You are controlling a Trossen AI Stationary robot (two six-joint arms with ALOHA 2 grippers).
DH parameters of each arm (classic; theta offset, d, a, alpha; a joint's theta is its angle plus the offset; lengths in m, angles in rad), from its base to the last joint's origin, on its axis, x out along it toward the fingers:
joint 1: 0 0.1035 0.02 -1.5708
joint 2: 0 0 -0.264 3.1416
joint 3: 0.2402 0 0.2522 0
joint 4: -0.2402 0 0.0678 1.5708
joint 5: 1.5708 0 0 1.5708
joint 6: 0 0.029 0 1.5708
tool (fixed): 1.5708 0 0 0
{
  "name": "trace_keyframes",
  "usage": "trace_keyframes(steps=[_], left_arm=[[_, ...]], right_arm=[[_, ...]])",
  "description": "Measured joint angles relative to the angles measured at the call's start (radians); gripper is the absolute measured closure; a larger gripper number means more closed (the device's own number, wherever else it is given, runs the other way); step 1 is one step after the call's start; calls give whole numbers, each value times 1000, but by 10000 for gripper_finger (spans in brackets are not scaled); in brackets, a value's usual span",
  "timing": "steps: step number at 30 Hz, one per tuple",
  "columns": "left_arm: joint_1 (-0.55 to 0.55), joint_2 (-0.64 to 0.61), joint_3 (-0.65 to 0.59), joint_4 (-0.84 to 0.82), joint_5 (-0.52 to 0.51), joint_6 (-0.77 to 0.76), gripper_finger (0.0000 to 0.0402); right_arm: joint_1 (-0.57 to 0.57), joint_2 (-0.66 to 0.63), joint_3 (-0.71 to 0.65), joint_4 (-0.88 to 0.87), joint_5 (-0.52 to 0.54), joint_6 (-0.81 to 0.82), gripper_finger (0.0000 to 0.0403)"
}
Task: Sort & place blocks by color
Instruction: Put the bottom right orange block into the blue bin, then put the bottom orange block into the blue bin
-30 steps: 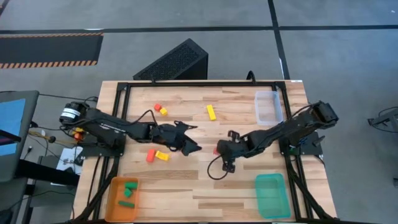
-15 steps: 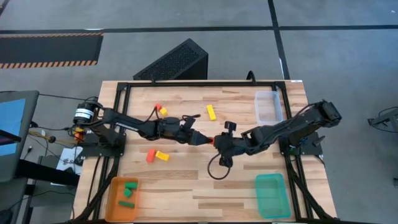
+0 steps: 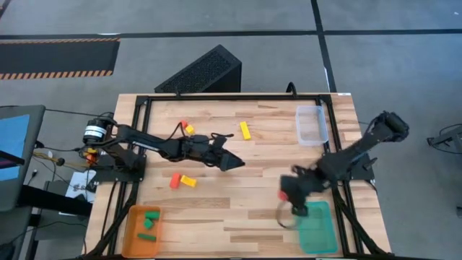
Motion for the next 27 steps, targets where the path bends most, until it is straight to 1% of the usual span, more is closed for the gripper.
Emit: trace_keyframes(steps=[4, 7, 11, 16, 18, 21, 23, 25, 27], left_arm=[[15, -62, 0, -119, -6, 65, 160], [31, -117, 0, -239, -36, 129, 161], [64, -190, 0, -398, -89, 186, 162], [100, -273, 0, -543, -111, 226, 162], [105, -309, 0, -593, -115, 230, 162], [106, -371, 0, -685, -143, 240, 162], [106, -415, 0, -744, -166, 246, 162], [106, -459, 0, -809, -191, 248, 162], [106, -501, 0, -871, -222, 243, 162]], right_arm=[[202, -39, -129, 48, -64, 314, 280], [314, -40, -171, 95, -68, 477, 280], [375, 11, -189, 106, -62, 567, 280], [384, 68, -204, 129, -68, 618, 277], [382, 80, -205, 146, -66, 622, 245], [382, 83, -205, 152, -57, 645, 173], [375, 73, -205, 151, -53, 664, 137], [364, 43, -201, 142, -40, 678, 118], [342, 7, -187, 119, -2, 680, 113]])
